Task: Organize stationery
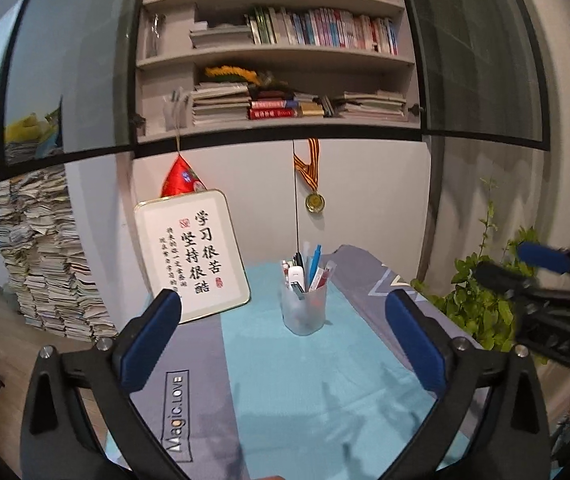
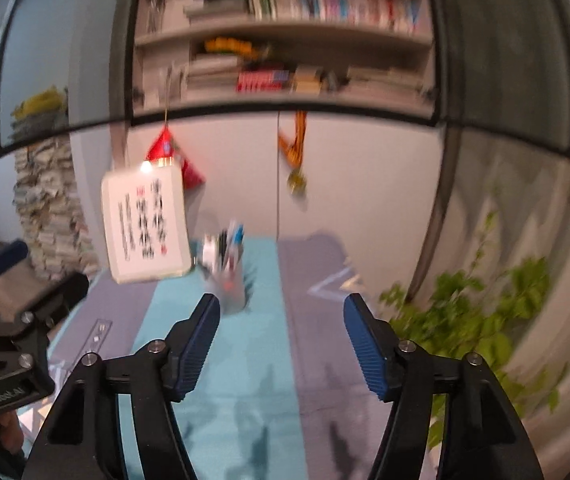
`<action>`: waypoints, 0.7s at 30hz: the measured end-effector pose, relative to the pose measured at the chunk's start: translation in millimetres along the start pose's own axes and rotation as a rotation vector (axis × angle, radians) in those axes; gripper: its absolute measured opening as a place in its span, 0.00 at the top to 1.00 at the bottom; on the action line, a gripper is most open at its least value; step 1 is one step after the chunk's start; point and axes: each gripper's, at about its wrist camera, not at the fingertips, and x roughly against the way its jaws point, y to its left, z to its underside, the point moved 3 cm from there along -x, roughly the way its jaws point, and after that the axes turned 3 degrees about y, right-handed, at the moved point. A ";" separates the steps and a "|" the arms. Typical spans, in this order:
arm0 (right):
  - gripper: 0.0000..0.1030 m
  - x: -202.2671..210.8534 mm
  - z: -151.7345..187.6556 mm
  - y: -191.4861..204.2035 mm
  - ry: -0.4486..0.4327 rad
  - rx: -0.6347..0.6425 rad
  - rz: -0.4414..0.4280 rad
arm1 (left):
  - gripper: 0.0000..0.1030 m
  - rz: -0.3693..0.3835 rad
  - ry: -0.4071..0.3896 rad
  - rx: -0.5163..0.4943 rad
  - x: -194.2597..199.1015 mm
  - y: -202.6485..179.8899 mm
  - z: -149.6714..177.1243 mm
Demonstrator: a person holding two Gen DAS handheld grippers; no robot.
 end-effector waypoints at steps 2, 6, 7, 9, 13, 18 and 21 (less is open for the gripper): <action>0.36 21.0 -0.9 0.4 -0.034 -0.001 0.009 | 0.01 -0.002 -0.010 0.002 14.5 -1.8 0.9; 0.31 54.0 -0.4 4.0 -0.083 0.006 0.011 | 0.01 0.015 -0.026 0.025 42.5 -3.7 3.4; 0.29 63.0 0.2 5.4 -0.099 0.010 0.013 | 0.01 0.019 -0.033 0.026 50.4 -4.9 4.1; 0.25 79.1 0.7 7.8 -0.130 0.019 0.017 | 0.01 0.014 -0.047 0.023 62.6 -6.3 4.1; 0.25 101.7 -0.3 10.8 -0.170 0.025 0.017 | 0.01 0.008 -0.083 0.019 82.1 -8.9 0.7; 0.24 120.7 0.2 5.6 -0.197 -0.001 0.017 | 0.01 0.001 -0.114 0.011 95.5 -12.4 -3.7; 0.24 125.6 1.4 1.4 -0.205 -0.018 0.019 | 0.01 0.004 -0.122 -0.001 100.0 -16.3 -3.8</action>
